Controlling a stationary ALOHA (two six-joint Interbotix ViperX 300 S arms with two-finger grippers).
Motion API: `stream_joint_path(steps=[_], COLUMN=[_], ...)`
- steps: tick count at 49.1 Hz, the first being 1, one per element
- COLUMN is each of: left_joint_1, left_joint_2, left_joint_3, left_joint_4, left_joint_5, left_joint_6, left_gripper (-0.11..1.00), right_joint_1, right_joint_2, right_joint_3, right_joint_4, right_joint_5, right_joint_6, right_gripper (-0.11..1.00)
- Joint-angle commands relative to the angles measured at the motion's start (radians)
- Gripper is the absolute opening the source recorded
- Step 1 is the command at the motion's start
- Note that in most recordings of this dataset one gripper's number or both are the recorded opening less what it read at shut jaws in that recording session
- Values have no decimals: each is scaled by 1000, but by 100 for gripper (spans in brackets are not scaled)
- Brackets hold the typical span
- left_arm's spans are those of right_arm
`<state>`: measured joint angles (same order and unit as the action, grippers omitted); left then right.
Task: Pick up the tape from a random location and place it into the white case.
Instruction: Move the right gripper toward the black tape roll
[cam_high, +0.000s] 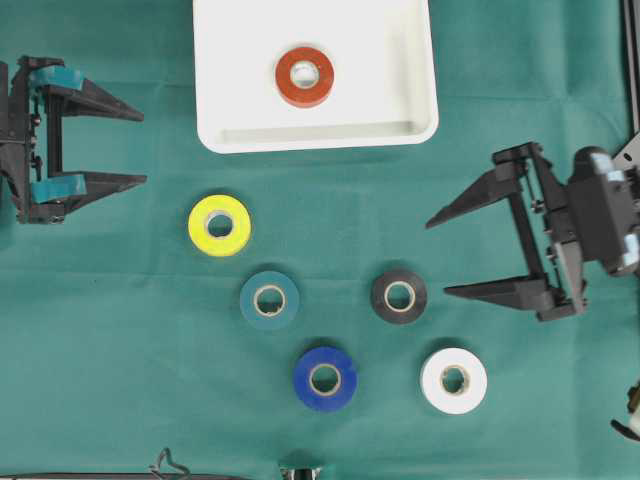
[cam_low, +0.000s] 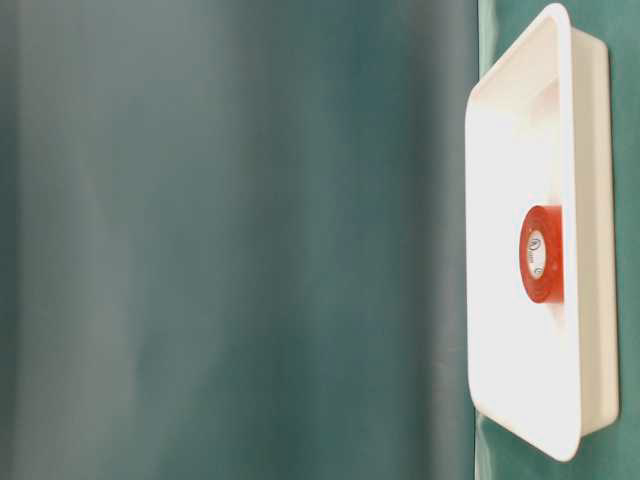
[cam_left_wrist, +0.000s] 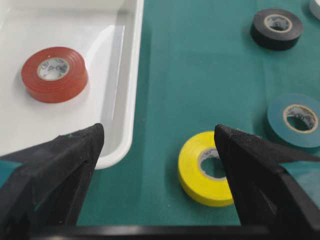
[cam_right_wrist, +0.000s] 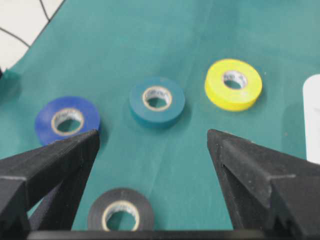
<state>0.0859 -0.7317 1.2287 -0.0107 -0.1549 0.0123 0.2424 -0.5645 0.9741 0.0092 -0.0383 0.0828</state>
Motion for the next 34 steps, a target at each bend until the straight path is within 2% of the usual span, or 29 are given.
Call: stream_joint_path(steps=[1,10,14,24,34], left_joint_1=[0,0,0,0,-2], left_joint_2=[2,2,2,2,2], left_joint_3=[-9,-9,-9,-9,-9], left_joint_4=[-3,-3,-3,-3,-3], left_joint_5=[-6,-2,-2,-2,0], left_joint_6=[-2,-2,0,-2,0], left_gripper=[97,97,97,97,97], right_joint_1=[5,3,2,-8,-15], right_joint_2=[26,55,55,87,178], right_joint_3=[-44,-69,-89,-202,-328], right_joint_4=[-3,0,6,2,0], right_joint_5=[-14,2,52,307,543], right_joint_6=[-2,6,14,49,69], right_gripper=[92,92,92,92,92])
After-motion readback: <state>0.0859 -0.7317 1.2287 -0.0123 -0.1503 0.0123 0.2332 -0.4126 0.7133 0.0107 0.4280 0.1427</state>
